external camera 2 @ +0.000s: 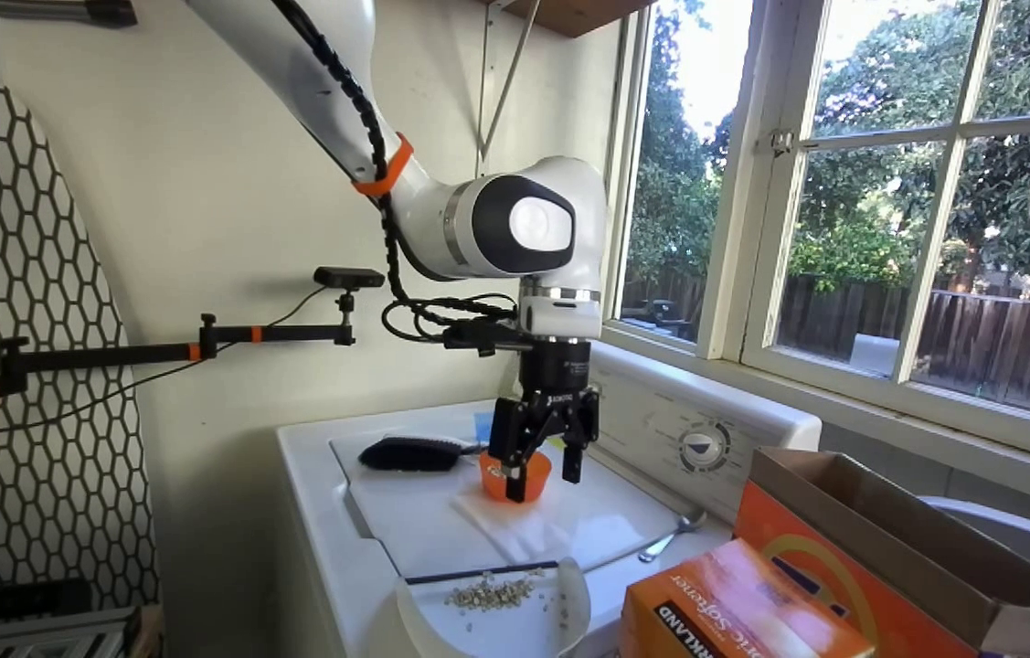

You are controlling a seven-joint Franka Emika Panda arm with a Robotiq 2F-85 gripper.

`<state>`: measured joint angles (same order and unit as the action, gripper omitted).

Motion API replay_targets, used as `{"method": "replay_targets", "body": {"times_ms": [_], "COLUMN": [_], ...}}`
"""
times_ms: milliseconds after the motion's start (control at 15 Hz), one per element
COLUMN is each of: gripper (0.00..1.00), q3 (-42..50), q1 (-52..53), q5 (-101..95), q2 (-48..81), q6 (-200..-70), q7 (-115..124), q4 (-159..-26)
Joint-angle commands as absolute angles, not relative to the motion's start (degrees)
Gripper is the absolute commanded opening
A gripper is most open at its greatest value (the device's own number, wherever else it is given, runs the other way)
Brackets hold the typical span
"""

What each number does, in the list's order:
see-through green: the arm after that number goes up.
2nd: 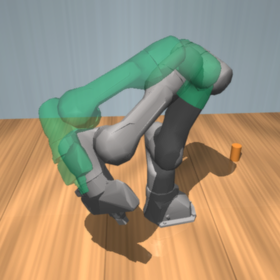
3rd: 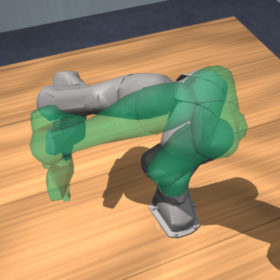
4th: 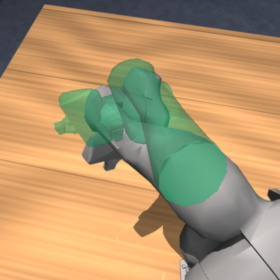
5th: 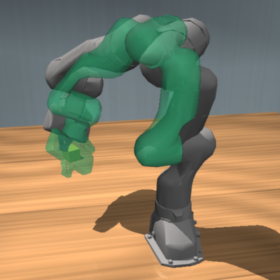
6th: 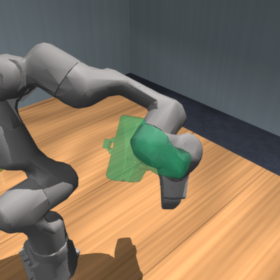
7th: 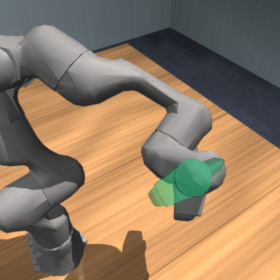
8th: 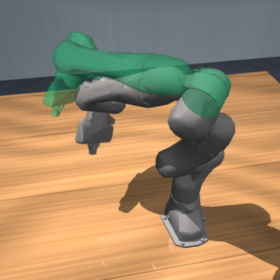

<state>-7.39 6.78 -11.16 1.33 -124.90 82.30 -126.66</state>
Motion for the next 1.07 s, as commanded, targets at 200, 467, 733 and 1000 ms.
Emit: {"method": "replay_targets", "body": {"times_ms": [200, 467, 733, 1000], "gripper": [1.0, 1.0, 1.0, 1.0], "q3": [-5.2, -3.9, -2.5, -1.3], "q1": [6.8, 7.3, 7.9, 8.5], "q5": [-11.8, -12.1, -12.8, -13.0], "q2": [7.5, 9.2, 10.4, 11.5], "q6": [-132.2, -140.0, -143.9, -145.3], "q7": [83.4, 84.0, 85.5, 87.4], "q4": [-124.8, -126.4, -127.9, -128.4]}}
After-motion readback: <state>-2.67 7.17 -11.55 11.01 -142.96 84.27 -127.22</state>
